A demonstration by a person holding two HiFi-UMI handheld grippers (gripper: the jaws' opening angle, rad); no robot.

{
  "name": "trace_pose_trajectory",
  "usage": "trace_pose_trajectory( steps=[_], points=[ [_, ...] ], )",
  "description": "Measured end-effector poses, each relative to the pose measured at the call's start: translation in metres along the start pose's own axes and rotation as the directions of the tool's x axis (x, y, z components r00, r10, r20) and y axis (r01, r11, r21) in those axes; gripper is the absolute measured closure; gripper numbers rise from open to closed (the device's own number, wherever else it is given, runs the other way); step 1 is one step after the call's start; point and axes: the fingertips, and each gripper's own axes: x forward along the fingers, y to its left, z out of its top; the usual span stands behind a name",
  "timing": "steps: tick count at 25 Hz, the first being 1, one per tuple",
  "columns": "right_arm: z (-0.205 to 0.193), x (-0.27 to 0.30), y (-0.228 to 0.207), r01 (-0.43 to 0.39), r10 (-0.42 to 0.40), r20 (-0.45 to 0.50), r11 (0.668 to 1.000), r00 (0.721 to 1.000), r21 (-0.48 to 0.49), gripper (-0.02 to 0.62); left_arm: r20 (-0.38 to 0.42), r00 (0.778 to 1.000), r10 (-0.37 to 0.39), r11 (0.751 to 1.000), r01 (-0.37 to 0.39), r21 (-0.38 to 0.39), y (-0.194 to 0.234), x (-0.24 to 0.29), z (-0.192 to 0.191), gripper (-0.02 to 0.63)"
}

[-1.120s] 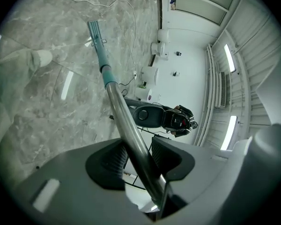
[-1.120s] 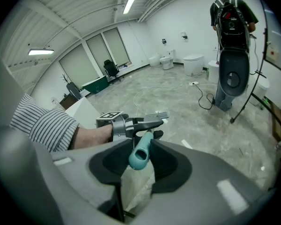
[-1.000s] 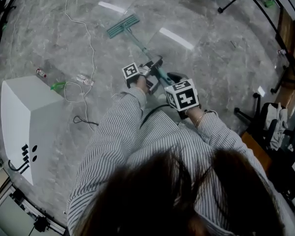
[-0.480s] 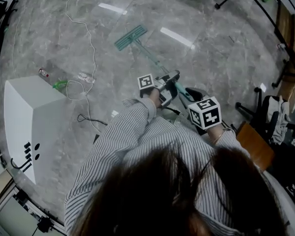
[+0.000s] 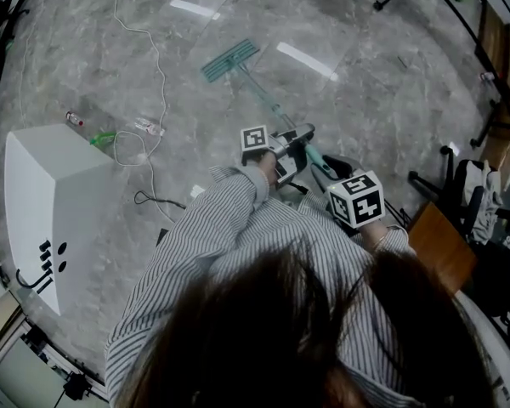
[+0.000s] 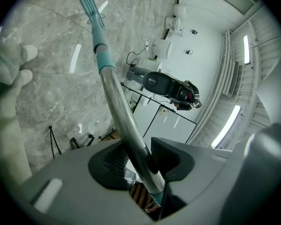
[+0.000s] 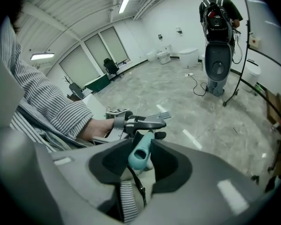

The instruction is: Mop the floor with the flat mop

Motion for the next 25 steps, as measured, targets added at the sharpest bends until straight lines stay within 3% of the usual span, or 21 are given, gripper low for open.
trace_pose_trajectory(
  steps=[17,25],
  points=[
    [0.011,0.009,-0.004,0.035,-0.035,0.017,0.999,0.999,-0.002,0.471,-0.027,1.0,0.013,1.0,-0.013,0.014,-0.004,0.002,0.014,0.459],
    [0.064,0.044,0.004,0.028,-0.028,0.04,0.999,0.999,-0.017,0.471,0.037,0.999,-0.033,0.999,0.032,0.026,-0.036,-0.007,0.071,0.456]
  ],
)
